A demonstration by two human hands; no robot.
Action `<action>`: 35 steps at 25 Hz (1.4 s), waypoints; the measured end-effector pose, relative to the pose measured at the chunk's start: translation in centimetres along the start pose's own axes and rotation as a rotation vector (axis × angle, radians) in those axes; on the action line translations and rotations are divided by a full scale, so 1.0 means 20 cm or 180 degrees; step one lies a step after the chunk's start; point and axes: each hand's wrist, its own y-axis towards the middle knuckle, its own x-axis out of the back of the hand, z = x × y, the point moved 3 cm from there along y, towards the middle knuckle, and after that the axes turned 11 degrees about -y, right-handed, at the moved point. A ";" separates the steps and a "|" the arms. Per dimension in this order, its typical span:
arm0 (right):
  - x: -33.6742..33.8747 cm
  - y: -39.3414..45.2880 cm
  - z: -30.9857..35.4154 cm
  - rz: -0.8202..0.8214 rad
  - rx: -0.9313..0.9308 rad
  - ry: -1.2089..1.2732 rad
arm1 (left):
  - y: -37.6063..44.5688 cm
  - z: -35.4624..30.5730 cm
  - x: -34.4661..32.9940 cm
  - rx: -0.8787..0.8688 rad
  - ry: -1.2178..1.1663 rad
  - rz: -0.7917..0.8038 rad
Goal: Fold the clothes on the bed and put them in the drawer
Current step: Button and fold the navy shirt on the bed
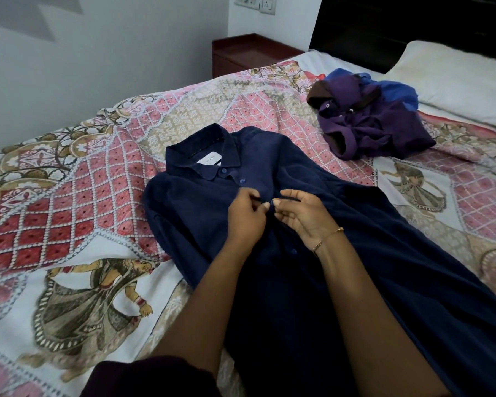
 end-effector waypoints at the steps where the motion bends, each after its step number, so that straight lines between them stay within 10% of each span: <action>1: 0.00 0.00 0.00 -0.0016 -0.0021 0.0014 | 0.01 0.01 0.00 0.0046 -0.0318 0.0070; 9: 0.18 -0.08 0.00 0.0055 0.0722 -0.3289 | -0.04 -0.05 0.02 -0.0450 0.0657 -0.0611; 13: 0.22 -0.12 -0.11 -0.0005 0.0856 -0.4104 | -0.12 -0.07 -0.07 -0.0415 0.0860 0.0198; 24: 0.29 -0.16 -0.09 -0.0694 0.0768 -0.3045 | -0.36 -0.05 -0.14 0.0035 0.2669 0.0780; 35: 0.27 -0.26 -0.07 -0.0440 0.0362 -0.1547 | -0.37 -0.09 -0.19 0.0036 0.1513 0.0498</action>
